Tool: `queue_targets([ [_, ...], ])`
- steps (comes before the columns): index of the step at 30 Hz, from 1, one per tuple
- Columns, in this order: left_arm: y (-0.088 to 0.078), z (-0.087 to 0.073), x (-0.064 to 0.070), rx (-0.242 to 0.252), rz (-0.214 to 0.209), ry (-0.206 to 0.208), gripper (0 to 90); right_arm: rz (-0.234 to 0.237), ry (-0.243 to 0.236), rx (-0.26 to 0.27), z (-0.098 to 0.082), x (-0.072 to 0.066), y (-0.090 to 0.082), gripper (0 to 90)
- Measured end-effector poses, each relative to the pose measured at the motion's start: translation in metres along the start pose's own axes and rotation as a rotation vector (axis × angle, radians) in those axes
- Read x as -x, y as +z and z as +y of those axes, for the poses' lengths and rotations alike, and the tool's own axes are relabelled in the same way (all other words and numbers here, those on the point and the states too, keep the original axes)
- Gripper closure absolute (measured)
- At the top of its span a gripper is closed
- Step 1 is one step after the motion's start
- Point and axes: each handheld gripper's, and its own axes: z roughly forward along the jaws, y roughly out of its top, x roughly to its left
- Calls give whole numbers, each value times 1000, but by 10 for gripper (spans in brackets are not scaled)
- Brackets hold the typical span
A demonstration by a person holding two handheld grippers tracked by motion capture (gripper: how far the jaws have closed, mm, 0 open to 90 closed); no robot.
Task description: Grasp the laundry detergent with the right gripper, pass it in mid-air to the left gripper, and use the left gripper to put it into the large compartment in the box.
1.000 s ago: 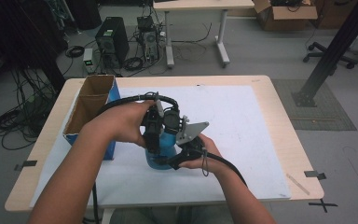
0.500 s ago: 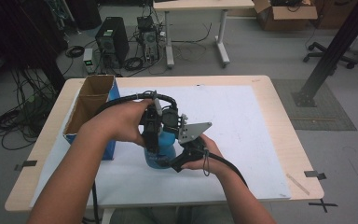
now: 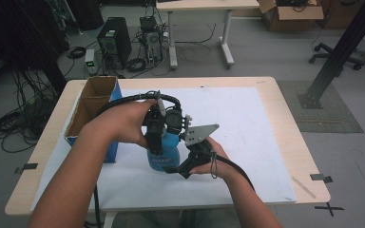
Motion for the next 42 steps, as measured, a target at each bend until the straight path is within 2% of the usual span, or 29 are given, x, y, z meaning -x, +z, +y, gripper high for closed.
queue_targets([
  [4, -2, -1, -1, 5, 2, 3, 388, 9, 1, 15, 2, -1, -9, 2],
  [12, -10, -2, -6, 6, -8, -13, 387, 9, -9, -7, 4, -4, -40, 2],
  [17, -16, -5, -11, 11, -23, -81, 386, 4, -26, -41, 5, -2, -66, 3],
  [24, -25, -9, -17, 1, -35, -151, 385, -50, -22, -119, 9, 4, -96, 3],
  [29, -35, -15, -24, -6, -50, -237, 386, -82, -18, -176, 11, 9, -111, 3],
  [31, -39, -18, -27, -4, -59, -289, 386, -100, -35, -218, 11, 11, -116, 6],
  [34, -43, -23, -34, -10, -72, -392, 385, -128, -17, -249, 9, 14, -123, 10],
  [38, -47, -31, -41, -20, -73, -500, 385, -161, 8, -275, 6, 19, -133, 10],
  [42, -51, -38, -48, -15, -81, -578, 386, -188, 29, -290, 3, 22, -143, 10],
])
